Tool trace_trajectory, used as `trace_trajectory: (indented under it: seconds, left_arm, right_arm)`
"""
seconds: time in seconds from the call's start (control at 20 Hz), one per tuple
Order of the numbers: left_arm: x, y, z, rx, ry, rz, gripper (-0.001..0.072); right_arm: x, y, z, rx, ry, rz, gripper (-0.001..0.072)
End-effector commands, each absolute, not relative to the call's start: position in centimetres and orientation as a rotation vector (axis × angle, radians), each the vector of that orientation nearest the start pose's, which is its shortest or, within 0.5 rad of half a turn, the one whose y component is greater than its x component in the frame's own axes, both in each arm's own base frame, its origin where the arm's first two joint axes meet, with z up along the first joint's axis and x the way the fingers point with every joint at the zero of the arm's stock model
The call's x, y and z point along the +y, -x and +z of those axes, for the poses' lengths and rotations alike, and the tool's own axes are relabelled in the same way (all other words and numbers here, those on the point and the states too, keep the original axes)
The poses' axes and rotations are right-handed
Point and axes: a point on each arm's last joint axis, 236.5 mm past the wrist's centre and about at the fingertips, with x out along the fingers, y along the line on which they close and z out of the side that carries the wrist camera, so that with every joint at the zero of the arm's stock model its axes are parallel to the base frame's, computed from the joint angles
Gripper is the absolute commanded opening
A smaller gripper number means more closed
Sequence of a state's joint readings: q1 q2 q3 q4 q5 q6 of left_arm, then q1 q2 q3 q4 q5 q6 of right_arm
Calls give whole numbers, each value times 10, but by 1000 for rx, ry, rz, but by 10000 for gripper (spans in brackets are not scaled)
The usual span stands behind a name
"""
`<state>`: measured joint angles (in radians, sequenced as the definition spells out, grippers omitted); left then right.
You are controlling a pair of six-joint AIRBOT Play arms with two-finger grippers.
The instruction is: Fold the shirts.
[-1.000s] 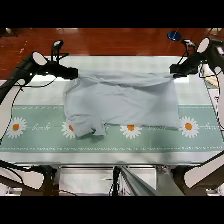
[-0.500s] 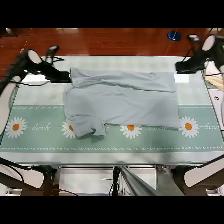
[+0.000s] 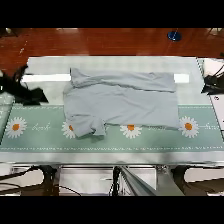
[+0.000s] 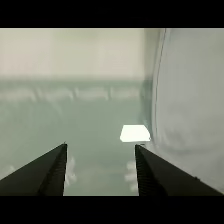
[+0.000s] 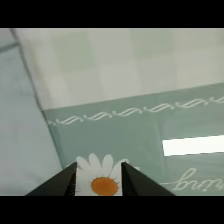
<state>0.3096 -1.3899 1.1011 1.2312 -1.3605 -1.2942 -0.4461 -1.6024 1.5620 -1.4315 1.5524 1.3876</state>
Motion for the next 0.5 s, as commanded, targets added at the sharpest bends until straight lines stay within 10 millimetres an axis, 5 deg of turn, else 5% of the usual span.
trace_trajectory:
  seconds: [0.0,0.15,0.45]
  left_arm:
    - [-20,-266,-60,1538,541,-304,528]
    - [-53,-247,-69,1527,687,-393,578]
    - [-68,-258,-87,1507,687,-350,578]
  right_arm:
    - [-119,-344,-10,1520,-481,12,374]
    - [-117,-342,-12,1512,-499,17,374]
    - [-109,-348,-5,1484,-517,54,374]
